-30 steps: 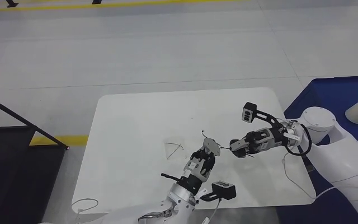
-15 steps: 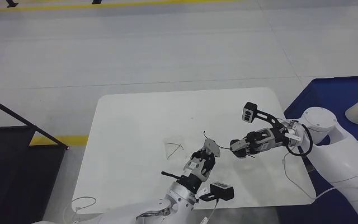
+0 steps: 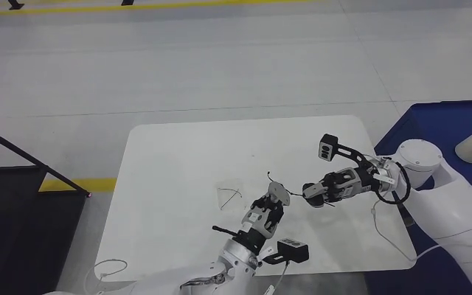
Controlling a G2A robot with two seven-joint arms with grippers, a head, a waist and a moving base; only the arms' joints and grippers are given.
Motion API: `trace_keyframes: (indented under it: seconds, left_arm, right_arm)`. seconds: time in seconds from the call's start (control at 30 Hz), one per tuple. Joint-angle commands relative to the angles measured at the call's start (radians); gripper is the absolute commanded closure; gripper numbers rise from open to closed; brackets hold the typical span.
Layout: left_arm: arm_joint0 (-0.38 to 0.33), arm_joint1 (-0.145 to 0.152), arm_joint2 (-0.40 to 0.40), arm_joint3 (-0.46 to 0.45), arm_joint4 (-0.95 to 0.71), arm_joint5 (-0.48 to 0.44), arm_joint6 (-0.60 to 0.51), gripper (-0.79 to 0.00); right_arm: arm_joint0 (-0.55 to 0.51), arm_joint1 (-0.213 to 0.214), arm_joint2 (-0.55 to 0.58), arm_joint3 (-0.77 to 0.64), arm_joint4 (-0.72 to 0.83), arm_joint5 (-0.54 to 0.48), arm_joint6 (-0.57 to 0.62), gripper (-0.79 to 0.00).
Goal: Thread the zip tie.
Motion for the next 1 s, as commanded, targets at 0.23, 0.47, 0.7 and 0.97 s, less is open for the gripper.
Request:
trace_keyframes:
  seconds: [0.23, 0.47, 0.7, 0.97]
  left_arm:
    - [-0.001, 0.008, 0.000, -0.004, 0.000, 0.010, -0.002, 0.000]
    - [-0.023, 0.021, 0.000, -0.017, 0.000, -0.013, 0.052, 0.000]
    - [-0.014, 0.029, 0.000, -0.023, 0.000, -0.011, 0.061, 0.000]
    - [0.013, 0.033, 0.000, -0.021, 0.000, -0.017, 0.052, 0.000]
  right_arm:
    - [0.009, -0.009, -0.007, 0.000, -0.008, 0.009, -0.009, 0.000]
    - [0.014, -0.015, -0.007, -0.009, -0.009, 0.011, -0.015, 0.000]
    - [0.013, -0.018, 0.001, -0.013, -0.021, 0.002, -0.021, 0.000]
    - [0.008, -0.020, 0.010, -0.024, -0.035, -0.019, -0.018, 0.000]
